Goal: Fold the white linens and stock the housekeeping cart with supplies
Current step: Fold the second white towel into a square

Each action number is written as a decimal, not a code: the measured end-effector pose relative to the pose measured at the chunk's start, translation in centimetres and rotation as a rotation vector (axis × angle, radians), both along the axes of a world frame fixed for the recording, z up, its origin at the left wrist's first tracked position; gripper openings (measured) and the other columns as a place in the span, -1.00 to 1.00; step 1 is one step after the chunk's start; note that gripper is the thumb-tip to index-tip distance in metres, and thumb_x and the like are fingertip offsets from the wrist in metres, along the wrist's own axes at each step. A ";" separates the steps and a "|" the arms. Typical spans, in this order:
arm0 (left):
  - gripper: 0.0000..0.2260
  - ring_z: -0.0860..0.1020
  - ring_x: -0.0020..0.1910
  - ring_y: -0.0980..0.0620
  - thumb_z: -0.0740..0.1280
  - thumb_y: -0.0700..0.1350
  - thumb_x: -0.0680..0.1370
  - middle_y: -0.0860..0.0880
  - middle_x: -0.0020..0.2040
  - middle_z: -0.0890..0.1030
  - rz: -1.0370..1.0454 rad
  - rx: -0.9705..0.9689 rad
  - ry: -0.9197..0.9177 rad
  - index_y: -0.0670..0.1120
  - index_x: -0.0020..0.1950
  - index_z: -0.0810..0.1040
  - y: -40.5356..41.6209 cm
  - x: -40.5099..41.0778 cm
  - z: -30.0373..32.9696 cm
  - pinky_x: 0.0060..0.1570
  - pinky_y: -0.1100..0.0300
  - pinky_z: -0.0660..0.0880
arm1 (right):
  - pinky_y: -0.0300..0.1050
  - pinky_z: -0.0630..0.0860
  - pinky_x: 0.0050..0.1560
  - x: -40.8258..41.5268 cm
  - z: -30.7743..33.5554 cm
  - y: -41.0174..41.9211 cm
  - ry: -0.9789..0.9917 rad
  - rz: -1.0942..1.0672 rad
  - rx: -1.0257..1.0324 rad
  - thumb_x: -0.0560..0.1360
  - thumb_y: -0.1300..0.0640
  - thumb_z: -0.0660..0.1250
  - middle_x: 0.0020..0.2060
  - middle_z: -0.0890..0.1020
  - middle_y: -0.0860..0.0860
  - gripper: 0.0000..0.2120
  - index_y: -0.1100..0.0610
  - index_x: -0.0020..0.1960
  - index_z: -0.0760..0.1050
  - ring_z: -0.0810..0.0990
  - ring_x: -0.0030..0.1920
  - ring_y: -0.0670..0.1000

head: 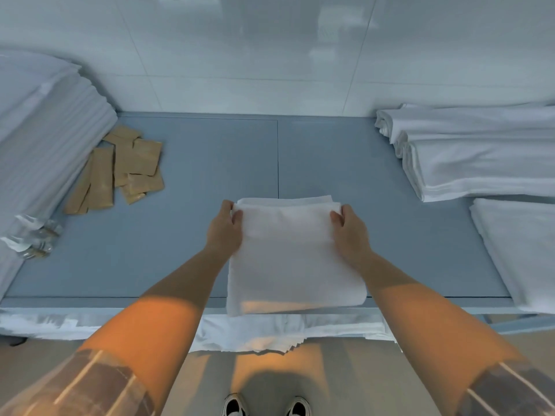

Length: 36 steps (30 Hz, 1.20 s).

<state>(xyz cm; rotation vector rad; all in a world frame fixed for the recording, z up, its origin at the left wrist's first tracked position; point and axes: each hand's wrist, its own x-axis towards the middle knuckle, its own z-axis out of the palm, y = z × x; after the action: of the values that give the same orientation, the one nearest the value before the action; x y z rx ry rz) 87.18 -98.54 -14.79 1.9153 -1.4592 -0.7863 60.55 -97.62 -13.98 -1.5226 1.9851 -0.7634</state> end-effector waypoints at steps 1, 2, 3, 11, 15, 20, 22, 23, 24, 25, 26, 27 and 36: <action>-0.93 0.39 -0.38 0.07 0.13 -0.06 0.65 0.03 -0.36 0.42 -0.008 -0.008 -0.012 -0.04 0.06 0.31 -0.4 0.1 0.1 -0.33 0.14 0.24 | -0.04 0.26 -0.25 0.2 0.0 -0.3 0.029 0.001 -0.007 0.63 0.05 0.13 -0.33 0.48 0.10 -0.79 0.14 -0.11 0.27 0.47 -0.23 0.17; -0.92 0.39 -0.37 0.05 0.14 -0.06 0.65 0.04 -0.36 0.42 -0.017 -0.016 -0.020 -0.05 0.09 0.33 -0.7 0.1 0.2 -0.32 0.14 0.23 | -0.02 0.30 -0.24 0.4 0.0 -0.7 0.056 0.000 -0.012 0.63 0.04 0.12 -0.32 0.49 0.13 -0.80 0.13 -0.10 0.27 0.49 -0.22 0.20; -0.91 0.40 -0.37 0.03 0.14 -0.07 0.65 0.03 -0.36 0.42 -0.026 -0.023 -0.022 -0.06 0.10 0.34 -1.0 0.1 0.3 -0.32 0.13 0.24 | -0.02 0.31 -0.24 0.5 0.0 -1.0 0.081 -0.003 -0.012 0.63 0.04 0.12 -0.31 0.50 0.14 -0.80 0.13 -0.10 0.27 0.50 -0.21 0.22; -0.86 0.40 -0.39 -0.02 0.19 -0.12 0.61 0.00 -0.38 0.41 -0.028 -0.051 -0.053 -0.16 -0.09 0.37 -1.0 0.3 -0.6 -0.45 0.21 0.23 | -0.09 0.29 -0.19 1.4 0.1 -1.9 0.190 0.062 0.046 0.59 0.12 0.18 -0.17 0.55 0.18 -0.86 0.21 0.03 0.38 0.54 -0.07 0.24; -0.89 0.38 -0.46 0.11 0.18 -0.09 0.63 0.03 -0.44 0.40 0.005 -0.118 -0.008 -0.09 -0.07 0.35 -1.5 0.3 -1.1 -0.52 0.34 0.20 | -0.05 0.28 -0.24 1.7 0.0 -2.3 0.140 0.057 -0.021 0.61 0.15 0.16 -0.25 0.51 0.17 -0.89 0.17 -0.05 0.28 0.49 -0.18 0.22; -0.90 0.40 -0.45 0.08 0.13 -0.07 0.65 -0.01 -0.41 0.43 0.056 -0.127 0.029 -0.05 -0.04 0.30 -2.4 0.1 -1.4 -0.48 0.25 0.22 | -0.05 0.28 -0.27 1.5 -0.3 -3.4 0.112 -0.029 -0.071 0.62 0.08 0.15 -0.35 0.48 0.11 -0.87 0.14 -0.02 0.31 0.43 -0.28 0.16; -0.90 0.39 -0.43 0.08 0.11 -0.06 0.66 -0.01 -0.40 0.44 0.053 -0.121 0.015 -0.05 -0.03 0.29 -2.9 -0.1 -1.4 -0.48 0.22 0.23 | -0.06 0.27 -0.28 1.4 -0.6 -4.0 0.138 -0.056 -0.061 0.62 0.06 0.15 -0.35 0.48 0.09 -0.88 0.12 -0.01 0.33 0.41 -0.29 0.15; -0.89 0.39 -0.43 0.08 0.10 -0.06 0.66 -0.01 -0.39 0.44 0.054 -0.103 0.009 -0.06 -0.03 0.29 -3.2 -0.2 -1.4 -0.47 0.21 0.23 | -0.07 0.27 -0.28 1.5 -0.8 -4.3 0.156 -0.069 -0.048 0.62 0.06 0.15 -0.35 0.47 0.08 -0.88 0.11 0.00 0.34 0.40 -0.29 0.15; -0.88 0.38 -0.42 0.07 0.09 -0.06 0.66 -0.01 -0.38 0.43 0.057 -0.074 -0.007 -0.07 -0.04 0.29 -3.5 -0.3 -1.5 -0.46 0.19 0.23 | -0.07 0.26 -0.28 1.6 -1.0 -4.5 0.172 -0.084 -0.033 0.62 0.06 0.14 -0.35 0.46 0.06 -0.88 0.11 0.01 0.35 0.40 -0.29 0.14; -0.86 0.37 -0.42 0.05 0.09 -0.06 0.65 -0.01 -0.37 0.42 0.060 -0.040 -0.037 -0.09 -0.05 0.29 -3.8 -0.4 -1.5 -0.45 0.16 0.22 | -0.08 0.26 -0.29 1.7 -1.1 -4.7 0.189 -0.098 -0.018 0.62 0.06 0.13 -0.37 0.44 0.03 -0.88 0.10 0.01 0.35 0.40 -0.29 0.14; -0.84 0.36 -0.42 0.02 0.09 -0.05 0.65 0.00 -0.37 0.41 0.060 -0.008 -0.078 -0.10 -0.07 0.29 -4.1 -0.5 -1.3 -0.43 0.13 0.22 | -0.08 0.25 -0.29 1.8 -1.3 -4.9 0.207 -0.109 -0.005 0.62 0.06 0.13 -0.38 0.42 0.01 -0.88 0.10 0.01 0.35 0.40 -0.29 0.14; -0.83 0.35 -0.40 -0.02 0.09 -0.04 0.65 0.00 -0.37 0.40 0.059 0.018 -0.125 -0.10 -0.08 0.29 -4.2 -0.5 -1.2 -0.39 0.11 0.23 | -0.07 0.25 -0.30 1.9 -1.4 -5.0 0.217 -0.120 0.006 0.62 0.06 0.13 -0.39 0.41 0.00 -0.88 0.11 0.00 0.35 0.42 -0.28 0.15; -0.74 0.48 0.14 -0.23 0.25 -0.10 0.50 -0.18 0.16 0.53 -0.276 -0.400 -0.551 -0.19 0.12 0.55 -0.8 -1.3 0.4 0.14 -0.07 0.36 | 0.06 0.27 0.30 2.8 0.3 -2.5 0.307 -0.125 -0.118 0.53 0.16 0.27 0.39 0.32 0.16 -0.51 0.22 0.42 0.28 0.33 0.34 0.21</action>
<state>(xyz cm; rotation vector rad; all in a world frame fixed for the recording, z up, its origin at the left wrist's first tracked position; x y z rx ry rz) 85.85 -99.39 -14.38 1.7041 -2.0579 -0.0408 63.30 -100.16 -13.72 -1.6798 2.3142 -0.7443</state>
